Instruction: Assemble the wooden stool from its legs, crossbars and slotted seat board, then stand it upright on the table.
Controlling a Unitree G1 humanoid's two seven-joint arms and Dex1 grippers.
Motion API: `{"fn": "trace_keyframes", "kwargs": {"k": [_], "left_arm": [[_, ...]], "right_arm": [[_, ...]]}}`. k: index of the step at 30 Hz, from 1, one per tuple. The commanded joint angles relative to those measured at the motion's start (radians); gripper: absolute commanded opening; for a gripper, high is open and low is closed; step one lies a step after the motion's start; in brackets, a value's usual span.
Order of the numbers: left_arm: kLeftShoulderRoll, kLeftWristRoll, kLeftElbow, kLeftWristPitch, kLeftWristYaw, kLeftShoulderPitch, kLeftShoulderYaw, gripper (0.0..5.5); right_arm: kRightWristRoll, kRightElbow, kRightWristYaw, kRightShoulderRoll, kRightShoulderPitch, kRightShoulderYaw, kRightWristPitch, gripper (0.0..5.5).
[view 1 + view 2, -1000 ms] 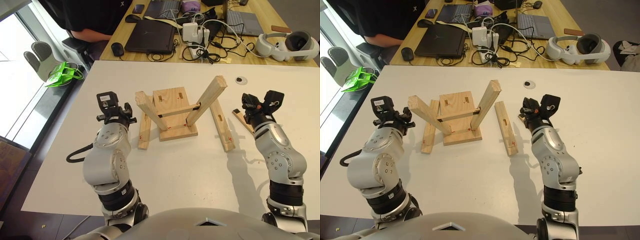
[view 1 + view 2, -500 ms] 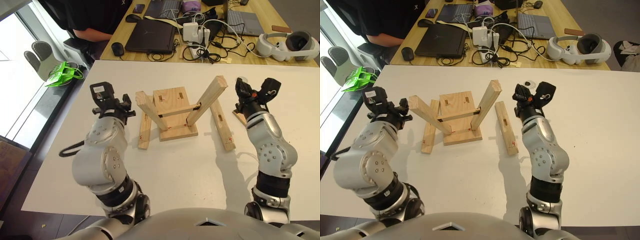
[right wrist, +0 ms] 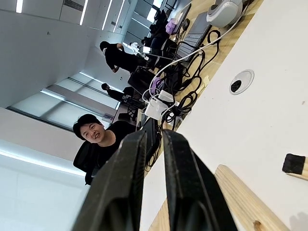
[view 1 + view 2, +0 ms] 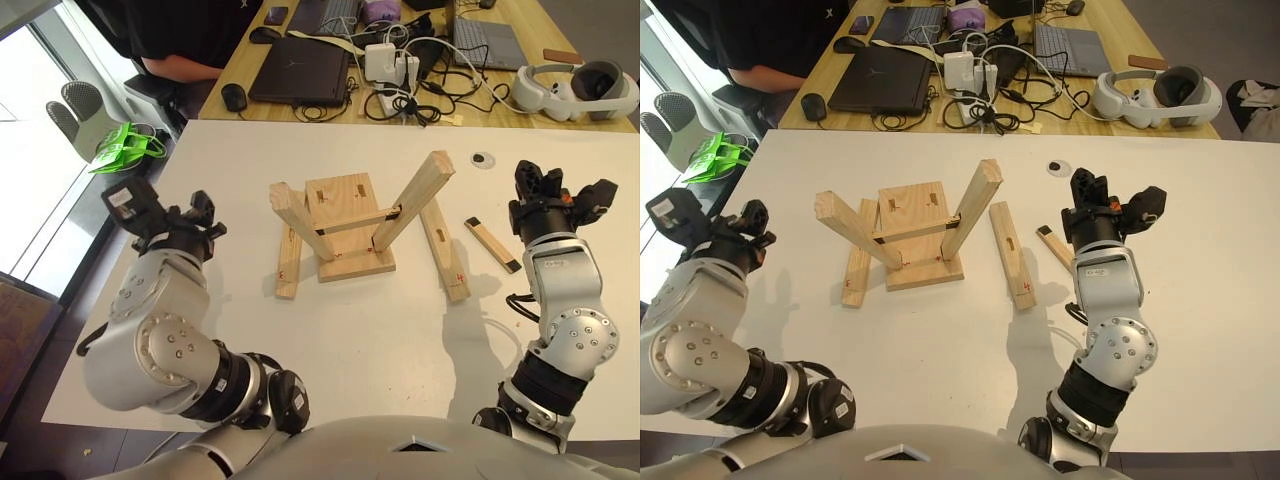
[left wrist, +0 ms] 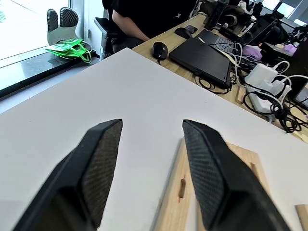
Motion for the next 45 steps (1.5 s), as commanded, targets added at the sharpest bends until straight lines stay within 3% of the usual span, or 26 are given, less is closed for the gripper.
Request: {"fn": "trace_keyframes", "kwargs": {"k": [1,7,11,16,21,25,29,32,35,42,45], "left_arm": [[-0.624,-0.061,0.202,-0.035,0.086,-0.071,-0.100,2.32],[-0.612,-0.095,0.248,-0.040,0.131,-0.016,-0.139,2.32],[-0.512,-0.093,0.253,-0.063,0.153,-0.021,-0.131,2.32],[-0.288,-0.090,0.260,-0.120,0.154,-0.038,-0.110,2.32],[-0.152,-0.077,0.288,-0.229,0.167,-0.021,-0.216,2.32],[-0.107,-0.062,0.285,-0.283,0.187,0.032,-0.302,2.32],[-0.085,-0.059,0.281,-0.308,0.194,0.052,-0.319,2.32],[-0.083,-0.061,0.295,-0.322,0.199,0.042,-0.321,2.32],[-0.076,-0.065,0.308,-0.332,0.199,0.034,-0.327,2.32],[-0.074,-0.064,0.320,-0.367,0.205,0.044,-0.336,2.32],[-0.066,-0.065,0.324,-0.377,0.204,0.049,-0.342,2.32]], "right_arm": [[0.181,0.023,-0.033,0.136,-0.026,0.272,0.130,0.65],[0.285,0.030,-0.012,0.001,-0.052,0.341,0.219,0.65],[0.233,0.033,0.038,-0.091,-0.065,0.283,0.217,0.65],[0.211,0.171,0.242,-0.386,-0.370,0.076,0.185,0.65],[0.162,0.387,0.560,-0.605,-0.752,0.129,0.309,0.65],[0.151,0.504,0.708,-0.658,-0.829,0.142,0.395,0.65],[0.162,0.434,0.773,-0.675,-0.582,0.206,0.553,0.65],[0.008,0.297,0.913,-0.758,-0.256,0.435,0.615,0.65],[-0.120,0.248,1.016,-0.800,-0.168,0.553,0.548,0.65],[-0.068,0.326,1.017,-0.717,-0.379,0.386,0.473,0.65],[0.078,0.394,0.973,-0.672,-0.568,0.234,0.443,0.65]]}}
